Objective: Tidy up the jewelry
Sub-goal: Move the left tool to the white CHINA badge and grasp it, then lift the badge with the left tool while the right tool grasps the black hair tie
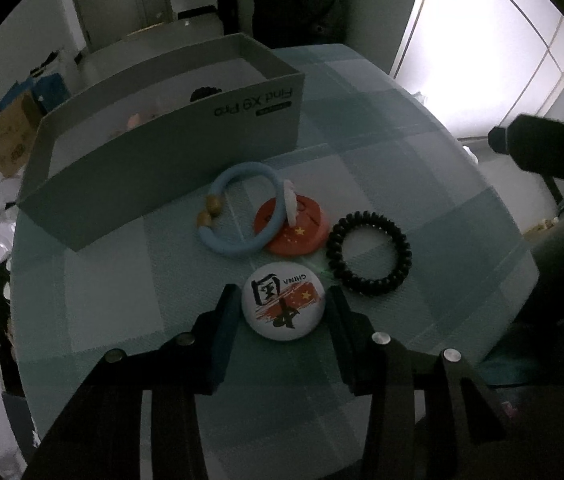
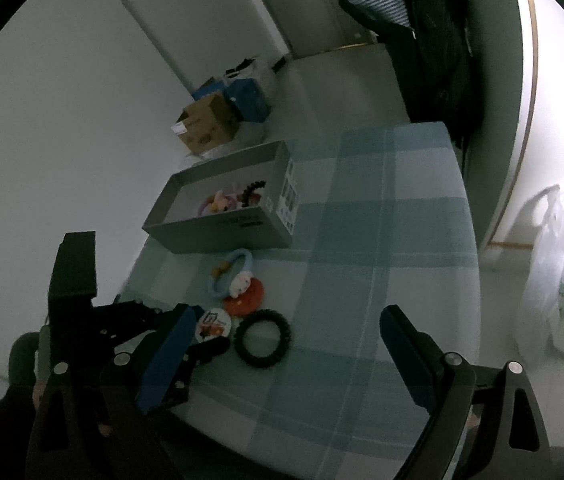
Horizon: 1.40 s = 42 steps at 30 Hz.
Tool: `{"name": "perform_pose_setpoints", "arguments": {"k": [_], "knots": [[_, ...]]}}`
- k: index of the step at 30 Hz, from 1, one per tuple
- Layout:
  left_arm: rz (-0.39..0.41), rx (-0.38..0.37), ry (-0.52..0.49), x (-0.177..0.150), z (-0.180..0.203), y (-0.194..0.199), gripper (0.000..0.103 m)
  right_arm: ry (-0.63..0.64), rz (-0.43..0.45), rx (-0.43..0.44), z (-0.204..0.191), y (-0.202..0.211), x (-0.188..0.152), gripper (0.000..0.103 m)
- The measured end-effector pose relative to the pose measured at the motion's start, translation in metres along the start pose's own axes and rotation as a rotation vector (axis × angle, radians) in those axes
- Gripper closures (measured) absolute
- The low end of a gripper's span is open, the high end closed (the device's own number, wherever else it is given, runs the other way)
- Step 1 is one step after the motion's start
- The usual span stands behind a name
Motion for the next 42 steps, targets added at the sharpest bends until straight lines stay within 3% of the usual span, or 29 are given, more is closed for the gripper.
{"name": "perform_pose_setpoints", "arguments": {"k": [9, 20, 34, 42], "knots": [[0.011, -0.021, 0.038, 0.003, -0.006, 0.006, 0.065, -0.037, -0.014, -0.002, 0.006, -0.007, -0.001, 0.009], [0.125, -0.015, 0.051, 0.007, -0.013, 0.046, 0.065, -0.021, -0.049, -0.021, 0.004, -0.022, -0.005, 0.009], [0.260, -0.053, 0.244, 0.018, -0.064, 0.082, 0.065, 0.123, -0.146, -0.064, -0.029, -0.062, -0.018, 0.010], [0.287, -0.066, 0.267, 0.017, -0.069, 0.086, 0.065, 0.212, -0.180, -0.118, -0.043, -0.078, -0.024, 0.024]]}}
Point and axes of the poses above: each gripper's, at about its wrist camera, not at the fingertips, and y roughly against the way its jaws point, z to its right, x to its top, the point moved 7 cm from there along -y, roughly the way its jaws point, and after that the axes turned 9 degrees about -z, right-handed, at the moved point
